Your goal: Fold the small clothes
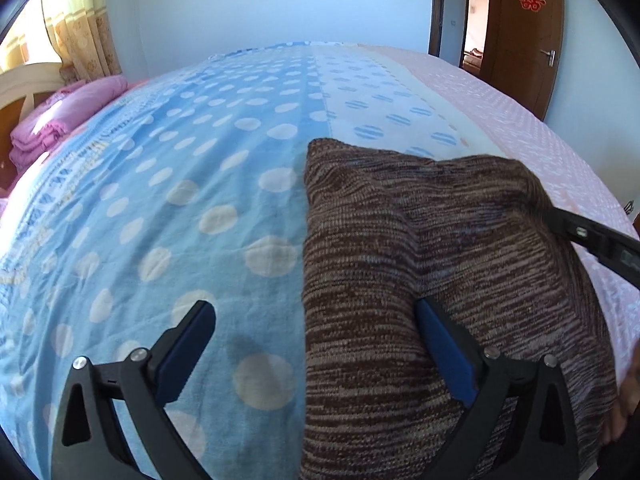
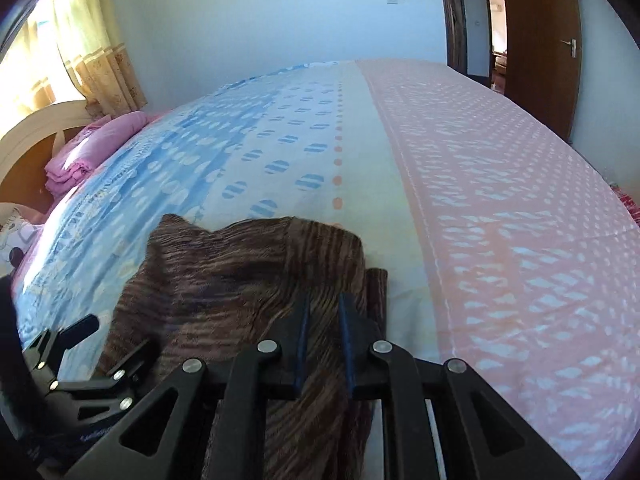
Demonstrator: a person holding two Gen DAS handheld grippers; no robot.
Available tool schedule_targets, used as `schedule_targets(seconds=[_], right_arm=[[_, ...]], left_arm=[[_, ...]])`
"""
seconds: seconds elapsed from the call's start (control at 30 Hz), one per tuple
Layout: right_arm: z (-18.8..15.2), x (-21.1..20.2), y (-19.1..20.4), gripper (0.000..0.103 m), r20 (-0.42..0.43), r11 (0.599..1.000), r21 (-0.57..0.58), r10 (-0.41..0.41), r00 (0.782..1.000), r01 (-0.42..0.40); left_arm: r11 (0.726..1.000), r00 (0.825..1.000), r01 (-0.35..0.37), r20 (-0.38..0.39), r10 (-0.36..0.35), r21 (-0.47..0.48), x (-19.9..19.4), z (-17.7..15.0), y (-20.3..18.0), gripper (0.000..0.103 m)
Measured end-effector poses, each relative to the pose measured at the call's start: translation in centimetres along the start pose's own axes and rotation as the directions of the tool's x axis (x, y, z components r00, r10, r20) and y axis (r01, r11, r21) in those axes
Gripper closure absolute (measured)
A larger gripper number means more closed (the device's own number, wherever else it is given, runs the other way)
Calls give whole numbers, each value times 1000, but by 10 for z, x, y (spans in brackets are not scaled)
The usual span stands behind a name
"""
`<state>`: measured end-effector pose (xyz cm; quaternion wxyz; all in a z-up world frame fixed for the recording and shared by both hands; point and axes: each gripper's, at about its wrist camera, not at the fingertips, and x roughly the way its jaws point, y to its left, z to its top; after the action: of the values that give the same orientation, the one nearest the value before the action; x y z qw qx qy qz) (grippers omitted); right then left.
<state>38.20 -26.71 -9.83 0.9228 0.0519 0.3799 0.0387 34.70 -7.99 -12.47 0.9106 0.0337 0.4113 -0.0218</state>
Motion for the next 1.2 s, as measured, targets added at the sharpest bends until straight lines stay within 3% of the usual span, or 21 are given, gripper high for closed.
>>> schedule_targets(seconds=[0.07, 0.17, 0.3, 0.37, 0.47, 0.57, 0.6, 0.7, 0.77, 0.83, 1.0, 1.1, 1.2], right_arm=[[-15, -18, 8, 87, 4, 999, -19, 32, 999, -32], [-34, -12, 16, 87, -40, 998, -53, 31, 999, -33], [-47, -7, 10, 87, 25, 998, -46, 45, 999, -44], [-47, -7, 9, 87, 31, 998, -43, 50, 998, -48], [-48, -7, 9, 87, 36, 998, -39, 53, 998, -51], [-49, -7, 9, 86, 42, 998, -39, 54, 998, -52], [-50, -7, 9, 86, 44, 998, -36, 57, 997, -55], [-50, -8, 5, 86, 47, 997, -18, 74, 996, -73], [-50, -8, 3, 86, 49, 997, -10, 82, 995, -82], [-50, -9, 3, 86, 50, 996, -8, 85, 995, -85], [-51, -9, -1, 84, 54, 994, 9, 106, 993, -107], [-51, -9, -5, 84, 56, 991, 30, 127, 990, -128], [-51, -8, -7, 84, 57, 989, 39, 137, 989, -140]], left_arm=[[1000, 1000, -18, 3, 18, 9, -1, 0, -2, 0], [998, 998, -57, 10, 56, 35, -4, -1, -6, 0], [990, 995, -100, 29, 97, 104, -14, -10, -11, 0], [991, 997, -75, 23, 73, 108, -20, -14, -5, 0], [998, 999, 34, -13, -33, 49, -31, -24, 19, 0], [998, 997, 69, 31, -69, 3, -56, -43, 46, 0], [999, 997, 52, 64, -52, 0, -67, -48, 53, 0], [996, 989, -87, 125, 83, 25, -84, -52, 62, 0], [995, 988, -88, 133, 81, 48, -84, -44, 63, 0], [998, 988, -47, 147, 41, 36, -86, -31, 59, 0], [986, 971, 161, 174, -166, 43, -74, 10, 36, 0], [976, 972, 216, 92, -216, 18, -37, 26, 16, 0], [971, 970, 232, -59, -235, -50, 10, 19, 7, 3]])
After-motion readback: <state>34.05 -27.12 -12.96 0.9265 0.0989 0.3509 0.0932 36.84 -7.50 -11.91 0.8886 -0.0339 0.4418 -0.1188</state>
